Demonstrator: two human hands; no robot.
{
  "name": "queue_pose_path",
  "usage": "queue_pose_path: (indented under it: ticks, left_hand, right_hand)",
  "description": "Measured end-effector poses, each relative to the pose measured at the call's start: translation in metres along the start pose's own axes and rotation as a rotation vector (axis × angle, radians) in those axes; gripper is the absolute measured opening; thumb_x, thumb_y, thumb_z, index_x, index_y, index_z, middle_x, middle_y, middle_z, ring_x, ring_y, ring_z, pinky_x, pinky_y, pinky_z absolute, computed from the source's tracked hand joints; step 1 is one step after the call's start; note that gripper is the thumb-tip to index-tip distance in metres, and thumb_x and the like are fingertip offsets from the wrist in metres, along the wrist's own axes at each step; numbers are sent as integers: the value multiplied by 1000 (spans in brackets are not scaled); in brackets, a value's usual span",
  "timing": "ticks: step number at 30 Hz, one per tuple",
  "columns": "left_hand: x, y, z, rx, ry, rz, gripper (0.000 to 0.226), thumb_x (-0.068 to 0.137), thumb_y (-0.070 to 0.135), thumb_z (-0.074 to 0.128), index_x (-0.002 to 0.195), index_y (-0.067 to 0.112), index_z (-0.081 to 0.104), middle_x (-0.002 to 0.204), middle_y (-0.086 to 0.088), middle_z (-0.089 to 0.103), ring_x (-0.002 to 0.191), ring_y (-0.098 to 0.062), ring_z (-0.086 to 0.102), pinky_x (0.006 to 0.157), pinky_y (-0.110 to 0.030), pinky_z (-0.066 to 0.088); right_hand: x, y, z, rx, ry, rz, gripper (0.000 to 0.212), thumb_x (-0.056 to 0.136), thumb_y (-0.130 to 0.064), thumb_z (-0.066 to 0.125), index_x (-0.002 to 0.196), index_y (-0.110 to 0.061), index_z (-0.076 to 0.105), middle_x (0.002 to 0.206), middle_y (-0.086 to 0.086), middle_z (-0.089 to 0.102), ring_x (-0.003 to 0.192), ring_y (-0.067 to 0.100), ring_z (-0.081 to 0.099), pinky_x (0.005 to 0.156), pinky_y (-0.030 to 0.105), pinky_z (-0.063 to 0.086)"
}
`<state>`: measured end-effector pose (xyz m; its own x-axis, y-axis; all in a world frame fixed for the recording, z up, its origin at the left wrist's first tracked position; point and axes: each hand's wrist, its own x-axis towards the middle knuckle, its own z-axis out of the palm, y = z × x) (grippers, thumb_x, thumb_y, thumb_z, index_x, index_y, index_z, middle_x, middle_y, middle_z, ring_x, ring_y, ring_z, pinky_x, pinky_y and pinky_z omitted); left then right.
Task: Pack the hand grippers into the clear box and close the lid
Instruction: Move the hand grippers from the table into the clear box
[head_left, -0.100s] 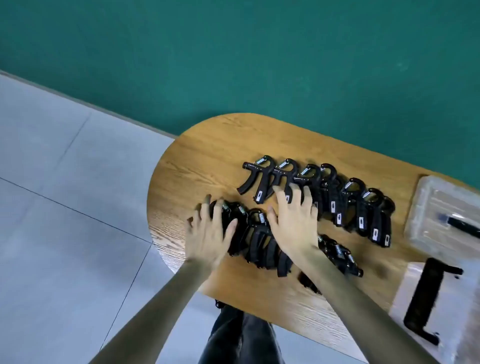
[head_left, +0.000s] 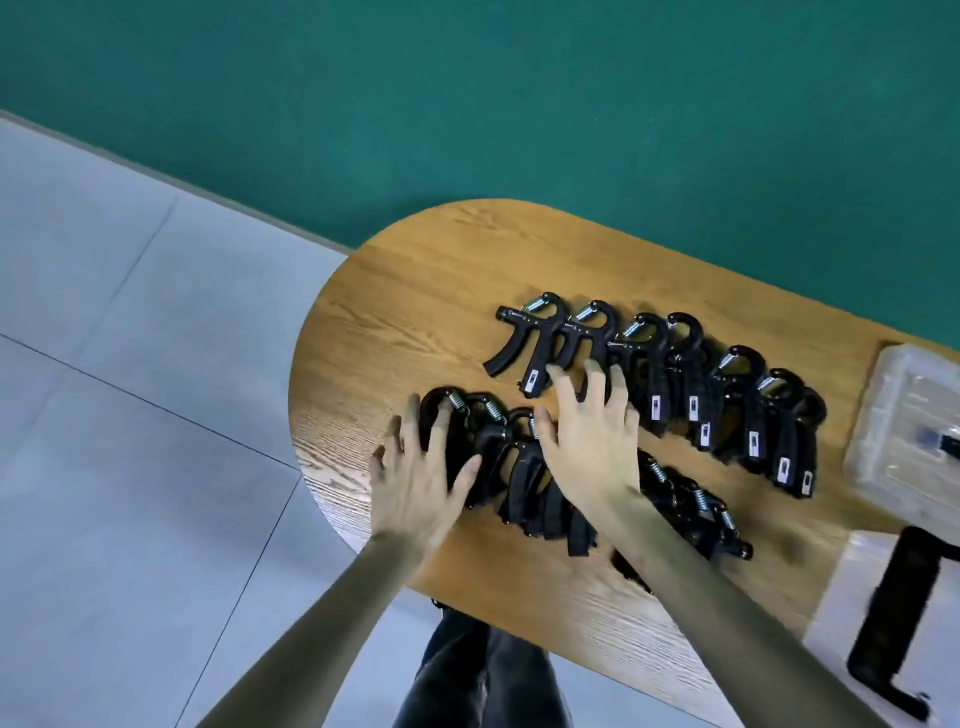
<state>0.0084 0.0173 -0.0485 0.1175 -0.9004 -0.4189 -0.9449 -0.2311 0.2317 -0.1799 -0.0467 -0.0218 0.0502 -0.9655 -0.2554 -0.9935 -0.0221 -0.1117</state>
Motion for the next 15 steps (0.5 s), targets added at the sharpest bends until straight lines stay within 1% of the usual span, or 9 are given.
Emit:
queue_pose_path:
  ticks: [2, 5, 8, 9, 11, 13, 15]
  left_hand:
    - [5, -11, 27, -3, 36, 23, 75, 100, 70, 27, 161, 34, 2, 171, -8, -1, 152, -37, 17, 113, -61, 34]
    - [21, -14, 47, -64, 54, 79, 75, 101, 67, 27, 161, 36, -6, 171, -4, -9, 154, -35, 11, 117, -60, 30]
    - [31, -8, 57, -94, 60, 97, 75, 102, 62, 30, 159, 39, -13, 169, 1, -21, 155, -35, 7, 117, -60, 25]
    - [32, -7, 59, -110, 59, 107, 75, 102, 61, 31, 158, 41, -14, 168, 2, -24, 154, -36, 8, 116, -60, 26]
    - [34, -6, 61, -131, 96, 107, 73, 103, 57, 31, 158, 42, -14, 168, 3, -24, 151, -38, 17, 113, -60, 31]
    - [35, -10, 61, -99, 122, 124, 68, 105, 53, 29, 159, 42, -10, 169, 2, -21, 143, -38, 31, 107, -57, 38]
    - [37, -15, 60, -119, 140, 124, 65, 106, 49, 28, 160, 42, -8, 169, 2, -19, 133, -35, 41, 102, -51, 42]
  right_hand:
    - [11, -1, 20, -21, 12, -25, 52, 99, -43, 46, 146, -24, 36, 150, 16, 35, 144, 44, 26, 98, 56, 45]
    - [34, -8, 44, -8, 53, -67, 53, 99, -42, 44, 147, -21, 35, 156, 17, 28, 146, 45, 21, 103, 59, 40]
    - [52, -27, 60, 11, 82, -47, 55, 99, -42, 45, 148, -21, 34, 160, 18, 24, 147, 46, 17, 106, 60, 36]
    - [58, -33, 65, 19, 85, -45, 56, 98, -41, 46, 148, -21, 34, 161, 18, 22, 148, 46, 16, 108, 60, 35]
    - [69, -43, 72, 31, 97, -41, 59, 98, -40, 48, 150, -21, 31, 163, 18, 17, 148, 48, 13, 111, 60, 32]
    - [81, -51, 76, 32, 102, -19, 62, 97, -39, 50, 152, -21, 28, 165, 19, 11, 148, 49, 9, 114, 60, 29]
    - [92, -58, 74, 46, 95, 18, 65, 95, -38, 52, 153, -22, 28, 165, 19, 6, 148, 51, 6, 115, 61, 26]
